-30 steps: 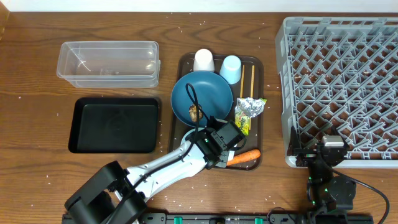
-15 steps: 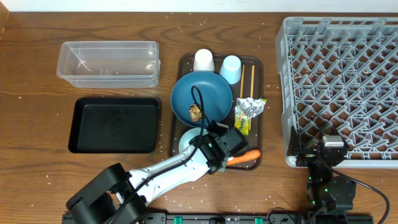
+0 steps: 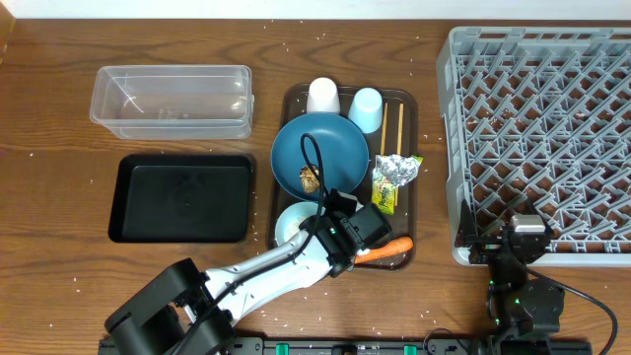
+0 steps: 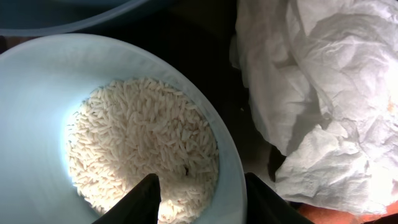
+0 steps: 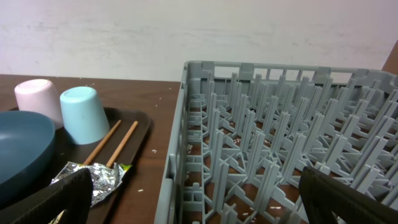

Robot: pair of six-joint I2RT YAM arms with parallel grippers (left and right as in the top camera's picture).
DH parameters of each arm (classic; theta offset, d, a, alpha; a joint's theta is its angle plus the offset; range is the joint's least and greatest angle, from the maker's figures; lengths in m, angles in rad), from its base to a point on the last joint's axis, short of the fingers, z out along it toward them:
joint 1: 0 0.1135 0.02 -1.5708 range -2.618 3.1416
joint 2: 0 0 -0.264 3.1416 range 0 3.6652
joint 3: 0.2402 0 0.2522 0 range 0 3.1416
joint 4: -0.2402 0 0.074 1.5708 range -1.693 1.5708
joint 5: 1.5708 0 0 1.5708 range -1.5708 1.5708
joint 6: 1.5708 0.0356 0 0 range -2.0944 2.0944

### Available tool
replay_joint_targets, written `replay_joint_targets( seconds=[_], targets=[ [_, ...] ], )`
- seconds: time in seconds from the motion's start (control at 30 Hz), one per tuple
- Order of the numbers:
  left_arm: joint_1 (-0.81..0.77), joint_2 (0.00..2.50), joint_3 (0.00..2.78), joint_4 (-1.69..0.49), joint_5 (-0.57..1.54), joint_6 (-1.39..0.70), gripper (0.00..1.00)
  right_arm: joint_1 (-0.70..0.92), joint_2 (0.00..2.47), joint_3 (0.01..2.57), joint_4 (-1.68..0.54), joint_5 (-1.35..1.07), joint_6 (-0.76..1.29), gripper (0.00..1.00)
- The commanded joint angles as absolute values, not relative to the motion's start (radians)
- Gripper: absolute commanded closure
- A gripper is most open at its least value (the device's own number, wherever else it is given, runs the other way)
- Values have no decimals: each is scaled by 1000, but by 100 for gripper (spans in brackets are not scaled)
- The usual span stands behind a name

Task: Sort waste into correct bins and load items into the dishwasher rack
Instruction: 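Grasp the rim of the light-blue rice bowl with the left gripper, then lift the rice bowl and carry it left over the black tray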

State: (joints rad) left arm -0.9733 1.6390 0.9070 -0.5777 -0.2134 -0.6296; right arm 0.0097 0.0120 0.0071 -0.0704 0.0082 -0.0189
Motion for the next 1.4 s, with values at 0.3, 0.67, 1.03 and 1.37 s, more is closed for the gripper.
replay_joint_targets(
  seconds=[0.3, 0.67, 1.03, 1.37],
  targets=[
    [-975, 1692, 866, -566, -224, -642, 57, 14, 6, 6, -74, 10, -27, 1],
    [-975, 1702, 866, -559, -221, -641, 59, 14, 6, 6, -75, 10, -27, 1],
    [-975, 1698, 868, -560, -222, -641, 81, 14, 6, 6, -75, 10, -27, 1],
    [-975, 1635, 883, -586, -196, -642, 94, 14, 6, 6, -74, 10, -27, 1]
  ],
)
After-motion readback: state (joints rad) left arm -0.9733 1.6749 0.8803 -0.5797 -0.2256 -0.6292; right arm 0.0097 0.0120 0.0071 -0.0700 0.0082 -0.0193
